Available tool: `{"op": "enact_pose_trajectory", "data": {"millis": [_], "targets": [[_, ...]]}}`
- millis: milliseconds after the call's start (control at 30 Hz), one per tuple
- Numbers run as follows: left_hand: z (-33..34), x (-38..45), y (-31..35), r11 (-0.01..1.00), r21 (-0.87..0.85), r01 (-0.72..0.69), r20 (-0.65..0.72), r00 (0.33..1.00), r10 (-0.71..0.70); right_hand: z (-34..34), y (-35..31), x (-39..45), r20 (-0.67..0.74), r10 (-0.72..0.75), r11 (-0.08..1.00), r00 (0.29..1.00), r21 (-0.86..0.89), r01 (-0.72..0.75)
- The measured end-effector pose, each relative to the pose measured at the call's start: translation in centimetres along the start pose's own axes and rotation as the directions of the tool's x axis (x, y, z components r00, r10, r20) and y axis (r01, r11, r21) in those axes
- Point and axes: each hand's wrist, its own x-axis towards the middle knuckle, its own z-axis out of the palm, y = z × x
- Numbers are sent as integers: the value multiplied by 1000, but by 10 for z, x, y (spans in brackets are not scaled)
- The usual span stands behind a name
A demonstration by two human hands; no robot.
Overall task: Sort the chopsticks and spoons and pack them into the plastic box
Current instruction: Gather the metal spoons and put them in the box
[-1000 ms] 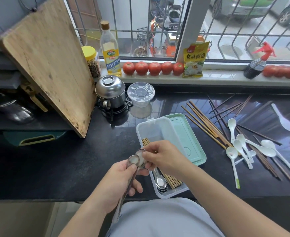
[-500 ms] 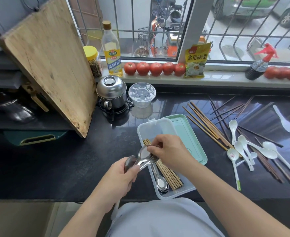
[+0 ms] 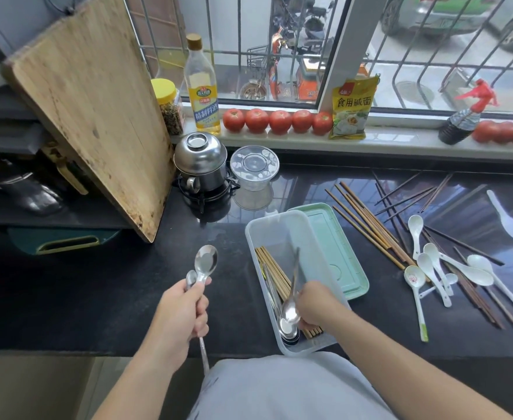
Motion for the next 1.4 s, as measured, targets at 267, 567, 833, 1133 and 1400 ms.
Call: {"op": "enact_pose_trajectory", "data": {"millis": [267,567,833,1133,1400], "targets": [[19,-14,7,997,75,-16,151,989,5,14,-2,4,16,-113,880,993,-464,107],[24,-24,11,976,220,6,294,953,-73,-46,-33,-56,-173,-444,774,879,420,473],[22,-25,13,986,167,3,360,931,-63,-65,-32,-59,-234,-527,838,817,18,546],[7,-13,18,995,-96,5,77,997,2,-16,-3,-24,4,16,877,1000,481,-16],[22,-20,9,979,201,11,133,990,-39,0,-10,-29,48,-124,901,991,-413,132]]}}
